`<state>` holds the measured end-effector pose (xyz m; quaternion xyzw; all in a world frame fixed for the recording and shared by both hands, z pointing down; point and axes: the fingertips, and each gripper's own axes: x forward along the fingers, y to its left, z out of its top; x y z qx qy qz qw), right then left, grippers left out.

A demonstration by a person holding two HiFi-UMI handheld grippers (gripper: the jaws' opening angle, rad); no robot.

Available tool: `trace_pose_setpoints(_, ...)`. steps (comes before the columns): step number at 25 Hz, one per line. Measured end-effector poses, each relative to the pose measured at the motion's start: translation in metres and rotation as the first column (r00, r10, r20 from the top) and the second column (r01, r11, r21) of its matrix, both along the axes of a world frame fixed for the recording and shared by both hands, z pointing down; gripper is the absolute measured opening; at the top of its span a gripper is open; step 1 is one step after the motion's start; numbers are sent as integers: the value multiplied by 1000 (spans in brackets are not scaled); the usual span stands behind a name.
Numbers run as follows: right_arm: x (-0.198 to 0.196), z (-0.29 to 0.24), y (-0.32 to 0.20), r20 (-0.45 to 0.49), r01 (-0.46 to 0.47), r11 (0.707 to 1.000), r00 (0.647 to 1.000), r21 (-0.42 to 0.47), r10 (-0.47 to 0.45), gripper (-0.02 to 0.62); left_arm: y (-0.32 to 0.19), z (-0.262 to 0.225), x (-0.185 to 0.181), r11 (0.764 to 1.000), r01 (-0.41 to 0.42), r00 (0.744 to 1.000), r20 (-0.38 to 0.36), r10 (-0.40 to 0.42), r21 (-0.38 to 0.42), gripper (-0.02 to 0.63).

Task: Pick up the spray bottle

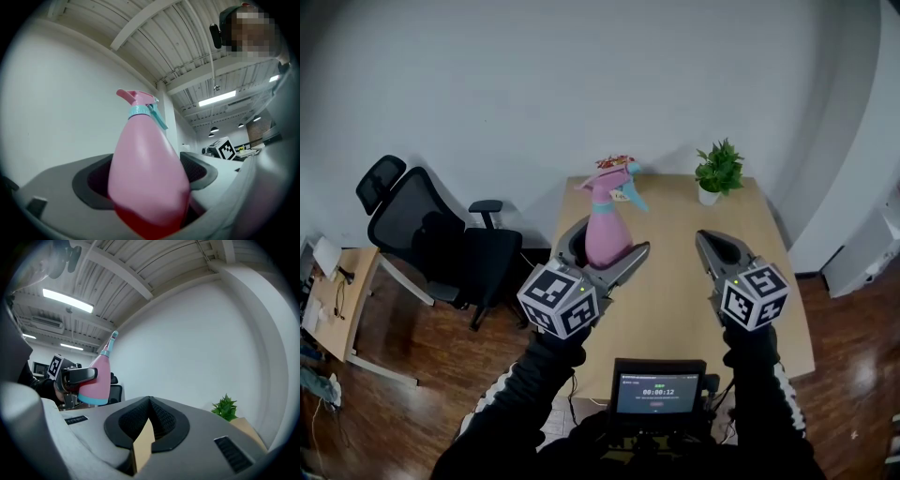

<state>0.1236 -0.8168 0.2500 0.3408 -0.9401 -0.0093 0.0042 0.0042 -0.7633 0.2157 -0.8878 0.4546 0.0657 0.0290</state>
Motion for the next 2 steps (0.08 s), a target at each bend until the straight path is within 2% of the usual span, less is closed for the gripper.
trace_pose_setpoints(2, 3, 3, -2, -13, -7, 1000, 1000, 0, 7, 12, -1, 1, 1, 1000, 7, 1000, 6, -7, -5, 417)
